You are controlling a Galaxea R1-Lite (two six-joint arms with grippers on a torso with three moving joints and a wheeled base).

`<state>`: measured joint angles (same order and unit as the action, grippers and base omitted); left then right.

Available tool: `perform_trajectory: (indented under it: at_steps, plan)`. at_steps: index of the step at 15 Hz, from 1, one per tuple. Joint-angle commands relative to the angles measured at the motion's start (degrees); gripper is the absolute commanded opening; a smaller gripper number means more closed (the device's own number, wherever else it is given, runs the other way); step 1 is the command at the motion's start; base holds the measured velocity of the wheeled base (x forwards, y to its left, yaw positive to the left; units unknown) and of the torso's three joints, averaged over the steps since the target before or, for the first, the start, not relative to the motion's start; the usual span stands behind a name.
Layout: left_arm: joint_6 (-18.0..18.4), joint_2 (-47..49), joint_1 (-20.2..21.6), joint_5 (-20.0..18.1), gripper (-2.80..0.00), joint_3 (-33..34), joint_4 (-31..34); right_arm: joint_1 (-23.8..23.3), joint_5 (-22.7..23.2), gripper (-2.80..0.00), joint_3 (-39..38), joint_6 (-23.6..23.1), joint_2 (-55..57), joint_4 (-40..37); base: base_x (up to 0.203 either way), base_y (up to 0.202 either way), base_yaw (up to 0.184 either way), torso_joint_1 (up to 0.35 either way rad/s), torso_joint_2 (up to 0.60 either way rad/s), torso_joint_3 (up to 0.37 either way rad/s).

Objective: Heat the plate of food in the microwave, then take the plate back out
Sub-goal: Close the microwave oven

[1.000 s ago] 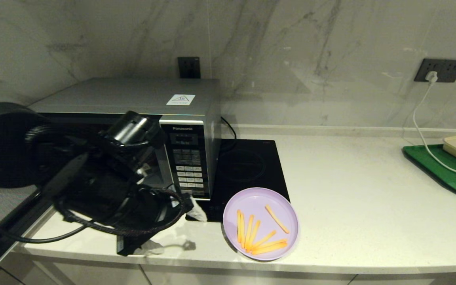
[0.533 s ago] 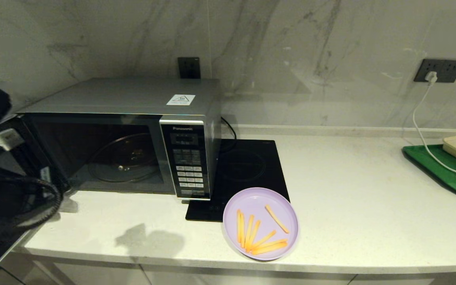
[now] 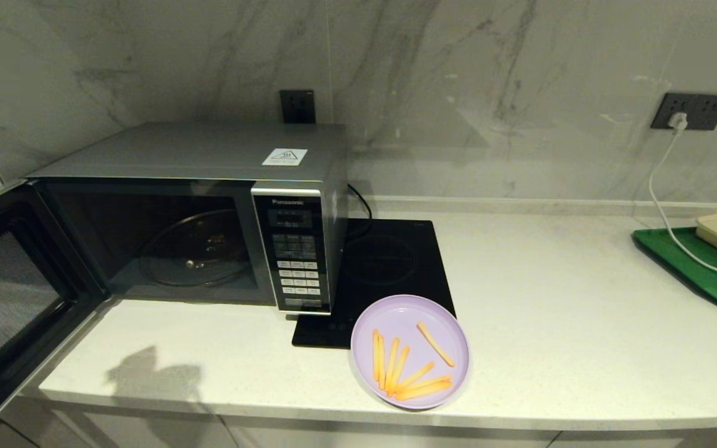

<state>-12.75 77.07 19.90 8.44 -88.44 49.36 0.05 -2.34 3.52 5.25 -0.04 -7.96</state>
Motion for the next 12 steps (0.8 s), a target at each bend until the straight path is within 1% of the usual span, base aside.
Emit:
perform_trajectory:
  at_steps: [1, 3, 5, 6, 8, 10, 12]
  plan:
    - [4.13, 2.06, 7.50, -0.05, -2.80, -0.75, -3.83, 0.04, -0.04, -2.80, 0.00, 0.02, 0.04, -0.04, 0.000, 0.000, 0.000, 0.000, 0.00, 0.000]
    - [8.64, 4.60, 12.64, -0.27, -2.80, -0.78, -9.64, 0.02, -0.04, -2.80, 0.00, 0.02, -0.04, -0.04, 0.000, 0.000, 0.000, 0.000, 0.00, 0.000]
    - [11.32, 7.67, 17.17, -1.86, -2.80, -1.21, -16.65, 0.02, -0.04, -2.80, 0.00, 0.02, 0.04, -0.04, 0.000, 0.000, 0.000, 0.000, 0.00, 0.000]
    - [12.96, 8.48, 18.78, -2.65, -2.80, -1.99, -17.57, 0.04, -0.04, -2.80, 0.00, 0.02, 0.04, -0.04, 0.000, 0.000, 0.000, 0.000, 0.00, 0.000]
    - [14.63, 10.74, 22.27, -4.01, -2.80, -3.71, -17.86, 0.00, -0.04, -2.80, 0.00, 0.02, 0.04, -0.04, 0.000, 0.000, 0.000, 0.000, 0.00, 0.000]
    - [15.10, 12.04, 24.56, -4.47, -2.80, -3.82, -17.78, 0.04, -0.04, -2.80, 0.00, 0.02, 0.04, -0.04, 0.000, 0.000, 0.000, 0.000, 0.00, 0.000]
    - [15.44, 12.29, 25.77, -6.20, -2.80, -2.72, -16.89, 0.04, -0.04, -2.80, 0.00, 0.02, 0.04, -0.04, 0.000, 0.000, 0.000, 0.000, 0.00, 0.000]
